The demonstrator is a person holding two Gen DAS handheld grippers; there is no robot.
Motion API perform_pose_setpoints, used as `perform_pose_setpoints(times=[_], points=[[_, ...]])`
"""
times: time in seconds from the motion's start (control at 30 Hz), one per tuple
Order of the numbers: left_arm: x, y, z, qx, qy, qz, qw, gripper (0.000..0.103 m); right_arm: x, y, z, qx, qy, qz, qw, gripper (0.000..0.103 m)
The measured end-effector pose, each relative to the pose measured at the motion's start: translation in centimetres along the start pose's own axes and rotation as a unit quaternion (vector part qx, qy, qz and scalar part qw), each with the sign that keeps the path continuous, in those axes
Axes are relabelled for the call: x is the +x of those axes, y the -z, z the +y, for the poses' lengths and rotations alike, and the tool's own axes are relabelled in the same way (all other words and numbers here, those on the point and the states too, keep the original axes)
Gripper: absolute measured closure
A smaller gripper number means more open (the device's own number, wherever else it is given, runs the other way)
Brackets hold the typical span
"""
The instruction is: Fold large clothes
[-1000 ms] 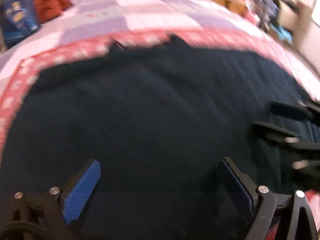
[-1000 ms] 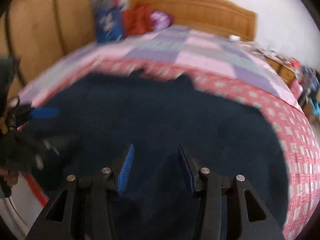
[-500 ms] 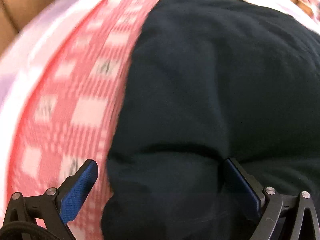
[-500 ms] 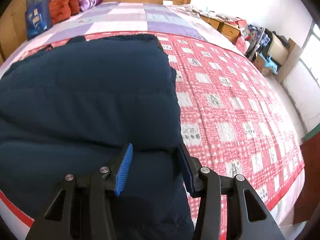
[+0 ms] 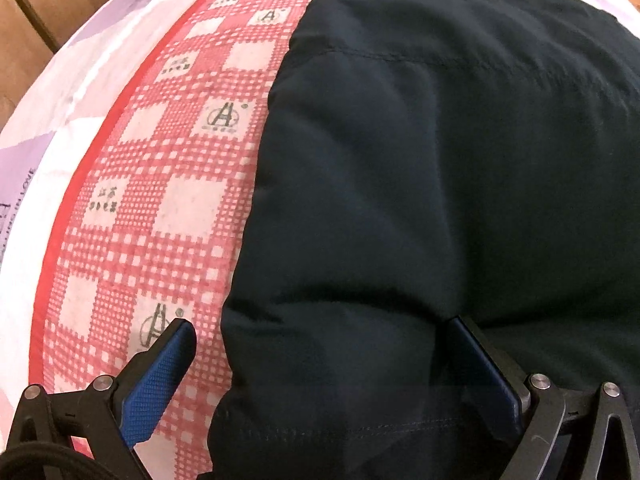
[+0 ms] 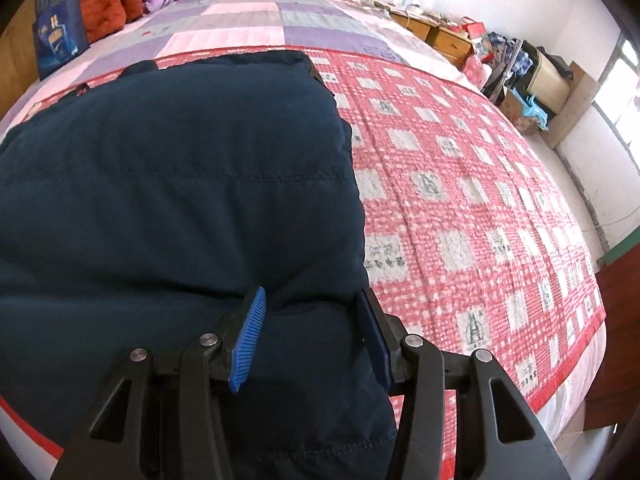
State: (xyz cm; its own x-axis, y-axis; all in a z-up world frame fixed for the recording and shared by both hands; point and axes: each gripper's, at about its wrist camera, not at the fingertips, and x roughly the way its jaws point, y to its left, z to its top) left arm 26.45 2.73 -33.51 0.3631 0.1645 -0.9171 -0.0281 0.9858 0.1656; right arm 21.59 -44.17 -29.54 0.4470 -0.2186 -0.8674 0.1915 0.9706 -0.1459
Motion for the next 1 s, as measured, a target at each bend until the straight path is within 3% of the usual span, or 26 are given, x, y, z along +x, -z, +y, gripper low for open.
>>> perform_pose_setpoints(times=[0.37,0.47,0.6,0.67,0.73,0.8,0.87,0.93,0.97,1.0], points=[[0.3,-0.4,0.0,0.013,-0.006,0.003,0.9999,0.000,0.0,-0.4,0.7,0.003,0.018,0.004,1.000,0.052],[-2.2,-1.2,-1.2,0.033,-0.028,-0.028,0.9987,0.008,-2.1,-1.2,2.9,-0.035,0.072,-0.033,0.996,0.052],[-7.3,-3.4,-5.0,0.052,0.024,-0.121,0.9910,0.008,-6.5,-3.4,9.8,-0.105,-0.015,-0.137,0.985,0.052],[-7.7,-5.6,-7.7,0.052,0.099,-0.130,0.9853,0.008,-6.5,-5.1,14.0,-0.135,-0.078,-0.131,0.979,0.052],[-6.2,-7.8,-10.3,0.065,0.136,-0.116,0.9818,0.008,-5.4,-7.2,18.0,-0.130,-0.159,-0.106,0.973,0.052],[-3.5,-10.0,-12.5,0.085,0.148,-0.089,0.9812,0.008,-3.7,-9.2,20.4,-0.125,-0.195,-0.084,0.969,0.052],[-0.3,-12.7,-12.5,0.083,0.149,-0.065,0.9832,0.000,-1.1,-11.3,21.8,-0.149,-0.171,-0.066,0.972,0.052],[1.3,-15.0,-11.4,0.089,0.117,-0.072,0.9864,0.000,1.1,-13.2,20.3,-0.146,-0.174,-0.051,0.973,0.051],[2.2,-16.2,-10.2,0.086,0.093,-0.071,0.9894,0.000,2.1,-14.1,19.0,-0.140,-0.153,-0.046,0.977,0.051],[2.9,-17.1,-8.9,0.076,0.071,-0.068,0.9923,0.000,3.6,-15.1,16.8,-0.135,-0.100,-0.042,0.985,0.051]])
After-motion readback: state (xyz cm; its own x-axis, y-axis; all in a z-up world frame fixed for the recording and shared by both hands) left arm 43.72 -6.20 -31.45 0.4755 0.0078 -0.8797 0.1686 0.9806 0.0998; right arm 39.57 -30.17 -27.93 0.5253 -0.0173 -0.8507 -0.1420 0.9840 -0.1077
